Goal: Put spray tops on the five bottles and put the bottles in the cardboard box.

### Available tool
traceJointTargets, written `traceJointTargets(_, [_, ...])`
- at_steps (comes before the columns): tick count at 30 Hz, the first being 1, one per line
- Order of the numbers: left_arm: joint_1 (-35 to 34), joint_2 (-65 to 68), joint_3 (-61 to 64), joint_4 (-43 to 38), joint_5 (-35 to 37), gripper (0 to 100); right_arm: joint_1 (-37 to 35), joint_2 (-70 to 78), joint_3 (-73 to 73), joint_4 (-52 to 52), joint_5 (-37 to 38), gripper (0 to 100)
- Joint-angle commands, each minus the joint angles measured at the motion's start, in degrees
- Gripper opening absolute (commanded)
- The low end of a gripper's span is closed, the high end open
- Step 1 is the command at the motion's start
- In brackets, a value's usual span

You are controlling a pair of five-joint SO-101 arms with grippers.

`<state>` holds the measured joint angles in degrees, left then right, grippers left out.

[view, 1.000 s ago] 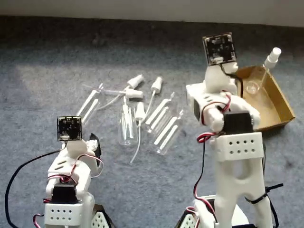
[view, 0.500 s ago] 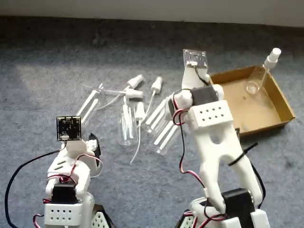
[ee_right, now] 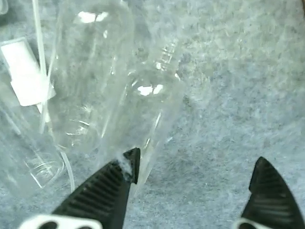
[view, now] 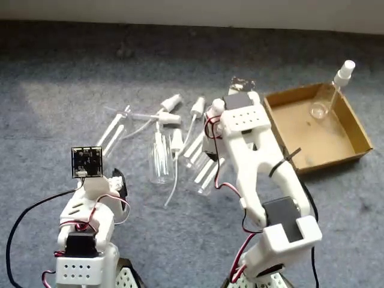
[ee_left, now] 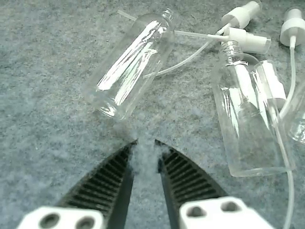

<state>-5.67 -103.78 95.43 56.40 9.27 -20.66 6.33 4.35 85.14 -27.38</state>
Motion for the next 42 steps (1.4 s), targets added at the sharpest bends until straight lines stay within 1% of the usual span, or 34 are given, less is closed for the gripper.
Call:
traceJointTargets(1, [-0.5,-0.3,-2.2,-1.2,-0.4,1,-1.0,0.7,-3.5,0.6,-0.6,32.9])
traceJointTargets(6, [-0.5,-0.3,-2.2,-1.2,-0.4,1,-1.2,2.0,-3.5,-3.3,-0.7,32.9])
traceJointTargets(13, [-0.5,-0.3,-2.2,-1.2,-0.4,1,-1.2,1.9,-3.6,-4.2,-0.5,32.9])
traceJointTargets(21, [0.0,-0.3,-1.6,-1.2,-0.4,1,-1.2,2.4,-2.8,-13.2,-0.5,32.9])
traceJointTargets(28, [5.2,-0.3,0.1,-1.2,-0.4,1,-1.2,2.4,3.0,-15.6,-0.5,32.8])
traceJointTargets(34, [5.3,-0.3,0.2,-1.2,-0.4,1,-0.9,2.3,10.5,-19.0,-0.4,32.8])
traceJointTargets(38, [5.3,-0.3,0.2,-1.2,-0.4,1,-0.6,2.1,12.6,-18.9,-0.4,32.8])
traceJointTargets(39, [5.3,-0.3,0.2,-1.2,-0.4,1,-0.3,2.0,12.7,-18.7,-0.2,32.8])
traceJointTargets(42, [5.3,-0.3,0.2,-1.2,-0.4,1,0.4,2.0,12.6,-16.6,5.2,32.7])
